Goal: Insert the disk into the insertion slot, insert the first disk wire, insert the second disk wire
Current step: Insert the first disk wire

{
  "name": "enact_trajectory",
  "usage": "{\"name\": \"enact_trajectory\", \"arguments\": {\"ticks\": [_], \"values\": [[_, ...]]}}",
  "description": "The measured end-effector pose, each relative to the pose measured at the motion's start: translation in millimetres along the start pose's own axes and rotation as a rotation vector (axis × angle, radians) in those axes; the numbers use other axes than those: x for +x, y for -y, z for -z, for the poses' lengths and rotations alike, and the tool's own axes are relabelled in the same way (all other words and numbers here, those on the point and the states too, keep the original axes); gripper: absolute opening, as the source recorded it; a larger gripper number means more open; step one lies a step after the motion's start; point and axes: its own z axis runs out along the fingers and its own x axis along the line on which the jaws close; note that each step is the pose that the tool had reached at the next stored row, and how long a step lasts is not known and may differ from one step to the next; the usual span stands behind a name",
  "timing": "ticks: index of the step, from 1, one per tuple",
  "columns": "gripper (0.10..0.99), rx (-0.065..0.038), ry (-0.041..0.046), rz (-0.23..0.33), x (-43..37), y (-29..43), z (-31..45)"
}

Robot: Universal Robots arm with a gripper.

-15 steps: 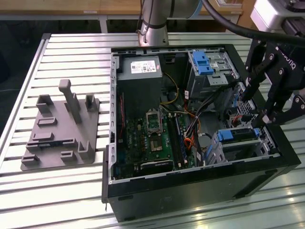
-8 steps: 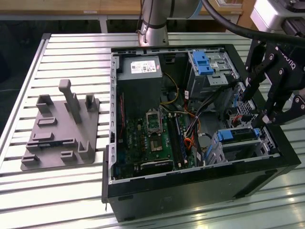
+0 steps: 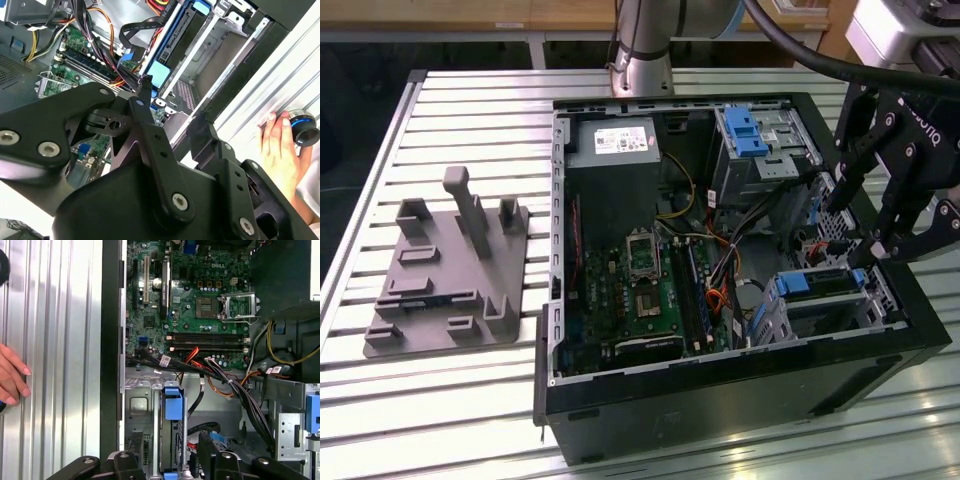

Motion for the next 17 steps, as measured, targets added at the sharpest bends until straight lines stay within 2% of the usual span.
{"name": "enact_trajectory", "arguments": {"ticks": [14,17], "values": [[0.557,0.0,0.0001,0.006,0.0,0.0,0.0],[0.557,0.0,-0.0009,0.006,-3.0,0.1,-0.2]]}}
